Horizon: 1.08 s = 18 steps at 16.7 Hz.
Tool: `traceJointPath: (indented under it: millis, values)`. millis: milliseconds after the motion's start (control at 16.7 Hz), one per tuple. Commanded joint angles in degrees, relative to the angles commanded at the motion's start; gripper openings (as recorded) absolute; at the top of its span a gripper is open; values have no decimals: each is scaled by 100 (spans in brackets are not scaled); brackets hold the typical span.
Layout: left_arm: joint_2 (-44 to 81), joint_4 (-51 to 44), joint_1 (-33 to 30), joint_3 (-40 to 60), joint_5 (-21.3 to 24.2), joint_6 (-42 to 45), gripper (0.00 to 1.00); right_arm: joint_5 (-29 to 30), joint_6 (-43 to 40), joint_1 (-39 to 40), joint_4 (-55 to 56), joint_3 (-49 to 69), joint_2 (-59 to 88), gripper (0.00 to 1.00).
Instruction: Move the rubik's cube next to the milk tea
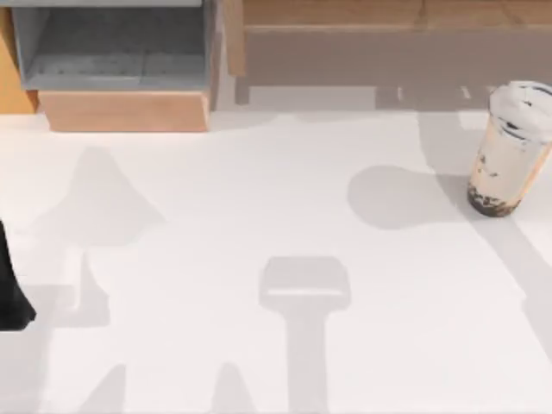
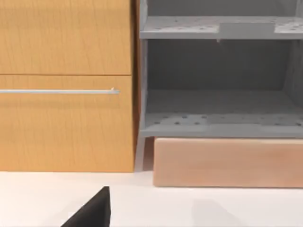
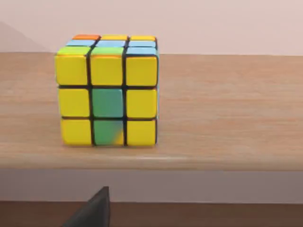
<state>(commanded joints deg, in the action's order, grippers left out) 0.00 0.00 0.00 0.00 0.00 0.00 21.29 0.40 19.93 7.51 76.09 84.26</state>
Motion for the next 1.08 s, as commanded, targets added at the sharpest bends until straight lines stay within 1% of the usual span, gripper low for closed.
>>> traceJointPath:
  millis: [240,420,780,1080]
  values:
    - [0,0,0,0,0,0,100,337,40,319,111,1181,1299,100]
    - [0,0,0,0,0,0,100,447,59,417,147,1531,1655,100]
    - [0,0,0,0,0,0,100,426,58,382,142,1524,1653,100]
    - [0,0,0,0,0,0,100,93,44,59,-39,2035,1956,100]
